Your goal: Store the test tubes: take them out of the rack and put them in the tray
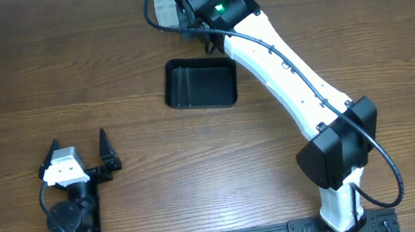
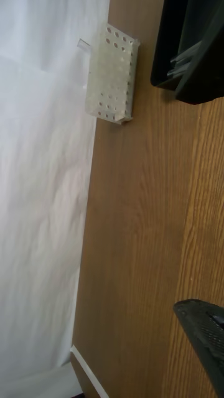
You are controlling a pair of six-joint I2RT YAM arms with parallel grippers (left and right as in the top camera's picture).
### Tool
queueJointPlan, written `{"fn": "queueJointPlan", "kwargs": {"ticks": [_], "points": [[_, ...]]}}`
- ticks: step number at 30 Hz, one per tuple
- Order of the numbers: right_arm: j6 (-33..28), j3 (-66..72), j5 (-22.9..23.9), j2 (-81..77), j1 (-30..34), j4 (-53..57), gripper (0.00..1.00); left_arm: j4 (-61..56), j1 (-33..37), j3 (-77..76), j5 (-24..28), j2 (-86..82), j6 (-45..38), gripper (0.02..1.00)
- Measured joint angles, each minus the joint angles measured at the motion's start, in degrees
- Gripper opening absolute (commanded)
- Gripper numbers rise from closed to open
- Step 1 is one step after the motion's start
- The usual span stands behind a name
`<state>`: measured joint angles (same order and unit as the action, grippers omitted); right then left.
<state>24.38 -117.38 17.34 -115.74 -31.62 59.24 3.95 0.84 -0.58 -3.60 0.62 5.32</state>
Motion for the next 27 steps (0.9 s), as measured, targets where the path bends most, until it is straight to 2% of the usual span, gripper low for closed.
{"fn": "queueJointPlan", "kwargs": {"ticks": [5,11,27], "points": [[4.5,0.0,-4.9,0.0,0.0,8.1,0.06,0.0,0.0,0.0,0.0,0.0,0.0,0.998],[6.7,0.0,-8.3,-0.3,0.0,13.1,0.049,0.0,0.0,0.0,0.0,0.0,0.0,0.998],[7.6,0.0,-10.4,-7.9,0.2,13.1,0.034,0.0,0.0,0.0,0.0,0.0,0.0,0.998]]}}
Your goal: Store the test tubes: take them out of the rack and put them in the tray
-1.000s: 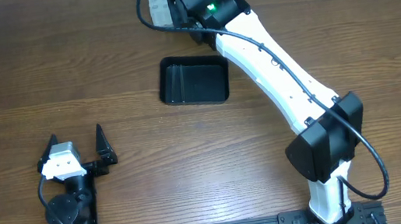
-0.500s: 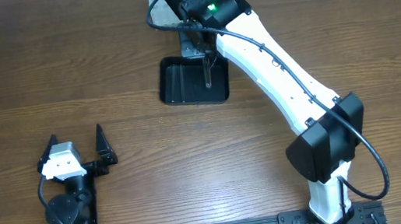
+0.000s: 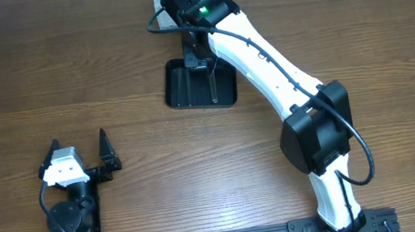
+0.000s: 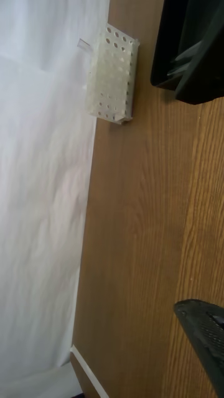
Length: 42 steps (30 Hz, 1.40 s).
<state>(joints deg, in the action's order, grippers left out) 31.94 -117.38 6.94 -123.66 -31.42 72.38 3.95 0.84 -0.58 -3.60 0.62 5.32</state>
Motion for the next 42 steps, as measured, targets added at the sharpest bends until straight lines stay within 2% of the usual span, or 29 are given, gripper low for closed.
{"fn": "queueJointPlan", "kwargs": {"ticks": [13,35,42], "points": [[0.2,0.0,0.0,-3.5,1.3,-2.6,0.034,0.0,0.0,0.0,0.0,0.0,0.0,0.996],[1.7,0.0,-2.8,-10.2,1.9,-5.1,0.049,0.0,0.0,0.0,0.0,0.0,0.0,0.996],[2.0,0.0,-3.0,-10.6,3.0,-6.2,0.13,0.0,0.0,0.0,0.0,0.0,0.0,0.998]]}}
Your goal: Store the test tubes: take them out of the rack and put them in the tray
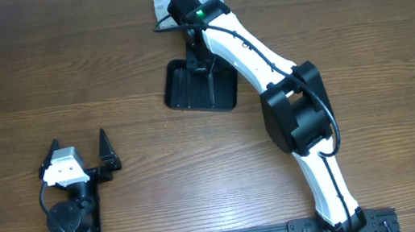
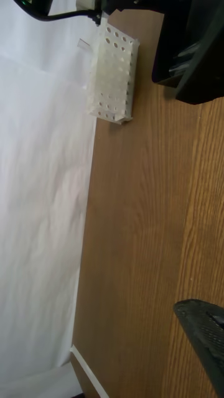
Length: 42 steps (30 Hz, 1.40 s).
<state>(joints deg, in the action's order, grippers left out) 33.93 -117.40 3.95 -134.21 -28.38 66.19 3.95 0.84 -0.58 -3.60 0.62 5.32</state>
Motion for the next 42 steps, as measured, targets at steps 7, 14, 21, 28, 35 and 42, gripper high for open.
{"fn": "queueJointPlan", "kwargs": {"ticks": [7,14,21,28,35,42], "points": [[0.1,0.0,0.0,-0.8,0.6,-0.3,0.13,0.0,0.0,0.0,0.0,0.0,0.0,0.996],[0.1,0.0,0.0,-3.1,0.6,-0.3,0.132,0.0,0.0,0.0,0.0,0.0,0.0,0.998],[-0.1,0.0,0.0,-3.3,0.6,-0.7,0.141,0.0,0.0,0.0,0.0,0.0,0.0,0.998],[-2.3,0.0,1.2,-3.3,0.7,-0.9,0.139,0.0,0.0,0.0,0.0,0.0,0.0,0.998],[-7.0,0.0,4.0,-3.3,0.9,-1.1,0.244,0.0,0.0,0.0,0.0,0.0,0.0,0.998],[-9.1,0.0,5.0,-3.3,1.0,-1.1,0.395,0.0,0.0,0.0,0.0,0.0,0.0,0.998]]}}
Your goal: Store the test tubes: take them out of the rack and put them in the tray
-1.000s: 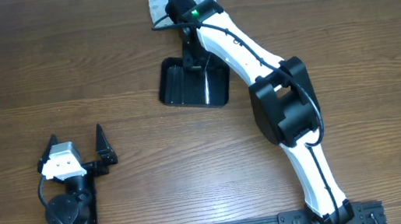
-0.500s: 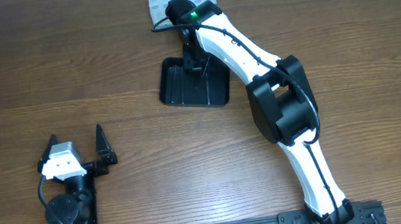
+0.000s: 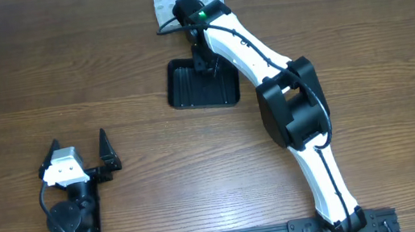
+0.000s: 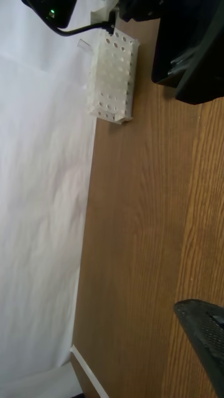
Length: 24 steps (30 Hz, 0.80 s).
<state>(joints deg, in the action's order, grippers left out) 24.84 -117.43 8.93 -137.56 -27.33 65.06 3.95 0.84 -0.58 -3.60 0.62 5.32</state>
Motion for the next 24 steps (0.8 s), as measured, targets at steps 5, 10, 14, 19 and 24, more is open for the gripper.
{"fn": "queueJointPlan", "kwargs": {"ticks": [5,10,14,19,24], "points": [[-0.6,0.0,-0.8,0.0,0.0,0.7,0.463,0.0,0.0,0.0,0.0,0.0,0.0,0.996],[-0.8,-1.6,-3.4,0.2,0.0,4.1,0.492,0.0,0.0,0.0,0.0,0.0,0.0,0.996],[-0.7,-4.7,-5.0,3.0,0.0,6.5,0.516,0.0,0.0,0.0,0.0,0.0,0.0,0.998],[-0.5,-8.1,-4.2,9.9,0.0,5.9,0.647,0.0,0.0,0.0,0.0,0.0,0.0,0.998],[-1.5,-9.6,1.4,15.1,0.0,-1.7,0.908,0.0,0.0,0.0,0.0,0.0,0.0,0.998]]}}
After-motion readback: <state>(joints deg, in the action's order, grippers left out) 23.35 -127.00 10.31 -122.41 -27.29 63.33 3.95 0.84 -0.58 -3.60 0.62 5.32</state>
